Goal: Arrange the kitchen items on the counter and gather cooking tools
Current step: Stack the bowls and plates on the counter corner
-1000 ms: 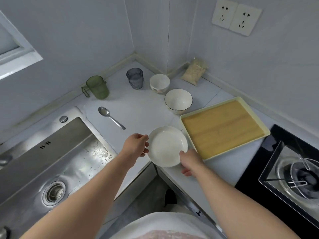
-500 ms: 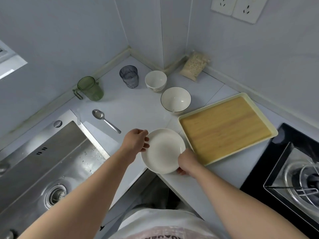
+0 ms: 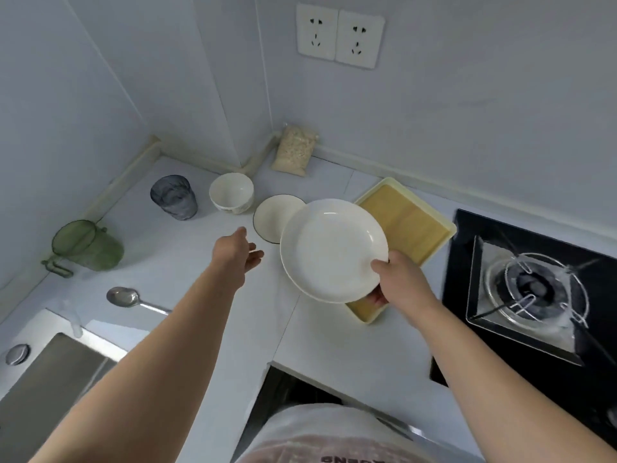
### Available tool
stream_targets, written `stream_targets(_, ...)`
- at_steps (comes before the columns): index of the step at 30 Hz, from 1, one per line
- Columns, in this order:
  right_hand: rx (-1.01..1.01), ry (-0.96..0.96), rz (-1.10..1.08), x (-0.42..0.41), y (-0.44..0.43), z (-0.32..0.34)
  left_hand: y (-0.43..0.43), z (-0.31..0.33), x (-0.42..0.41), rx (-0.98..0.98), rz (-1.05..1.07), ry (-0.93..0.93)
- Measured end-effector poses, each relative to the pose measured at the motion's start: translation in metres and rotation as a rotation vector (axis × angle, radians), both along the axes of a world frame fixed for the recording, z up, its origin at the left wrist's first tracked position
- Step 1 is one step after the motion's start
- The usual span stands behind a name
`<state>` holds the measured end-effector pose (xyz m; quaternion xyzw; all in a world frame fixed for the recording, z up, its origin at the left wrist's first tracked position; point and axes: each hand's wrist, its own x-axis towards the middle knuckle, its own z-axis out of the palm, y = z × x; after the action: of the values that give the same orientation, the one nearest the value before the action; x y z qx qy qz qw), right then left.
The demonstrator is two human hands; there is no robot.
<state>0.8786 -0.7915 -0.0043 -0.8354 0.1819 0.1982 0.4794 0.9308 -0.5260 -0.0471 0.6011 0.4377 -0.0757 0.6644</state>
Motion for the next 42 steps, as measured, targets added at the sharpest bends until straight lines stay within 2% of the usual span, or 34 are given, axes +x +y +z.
stream_targets(2, 0.101, -0.014, -0.151, -0.005, -0.002, 0.008, -0.011, -0.005, 0.014, -0.109, -0.061, 0.046)
stream_targets(6, 0.156, -0.054, -0.339, -0.017, -0.005, 0.019, -0.031, -0.012, 0.032, -0.234, -0.066, 0.088)
stream_targets(8, 0.163, -0.07, -0.408, -0.025, -0.009, 0.023, -0.036, -0.012, 0.034, -0.198, -0.049, 0.118)
stream_targets(12, 0.176, -0.089, -0.532, -0.044, -0.016, 0.027, -0.036, -0.027, 0.036, -0.071, -0.155, 0.132)
stream_targets(15, 0.205, -0.102, -0.615, -0.058, -0.02, 0.028, -0.035, -0.033, 0.036, 0.302, -0.412, 0.141)
stream_targets(17, 0.237, -0.114, -0.679, -0.068, -0.025, 0.028, -0.041, -0.031, 0.028, 0.653, -0.575, 0.213)
stream_targets(19, 0.263, -0.131, -0.729, -0.074, -0.03, 0.024, -0.052, -0.019, 0.019, 0.795, -0.679, 0.201)
stream_targets(22, 0.31, -0.18, -0.84, -0.087, -0.044, 0.02, -0.093, 0.01, 0.003, 0.903, -0.84, 0.133)
stream_targets(23, 0.331, -0.199, -0.876, -0.092, -0.049, 0.02, -0.107, 0.024, -0.005, 0.855, -0.843, 0.07)
stream_targets(24, 0.356, -0.222, -0.915, -0.099, -0.053, 0.022, -0.12, 0.037, -0.013, 0.654, -0.698, 0.054)
stream_targets(25, 0.382, -0.245, -0.952, -0.106, -0.058, 0.024, -0.135, 0.047, -0.016, 0.251, -0.472, 0.011)
stream_targets(26, 0.4, -0.268, -0.989, -0.113, -0.064, 0.026, -0.149, 0.054, -0.021, -0.045, -0.363, -0.059)
stream_targets(28, 0.422, -0.312, -1.069, -0.133, -0.079, 0.03, -0.178, 0.074, -0.047, -0.281, -0.32, -0.123)
stream_targets(32, 0.435, -0.385, -1.233, -0.18, -0.119, 0.035, -0.242, 0.099, -0.1, -0.38, -0.489, -0.141)
stream_targets(42, 0.45, -0.533, -1.562, -0.365, -0.246, 0.043, -0.413, 0.139, -0.259, -0.43, -0.867, -0.129)
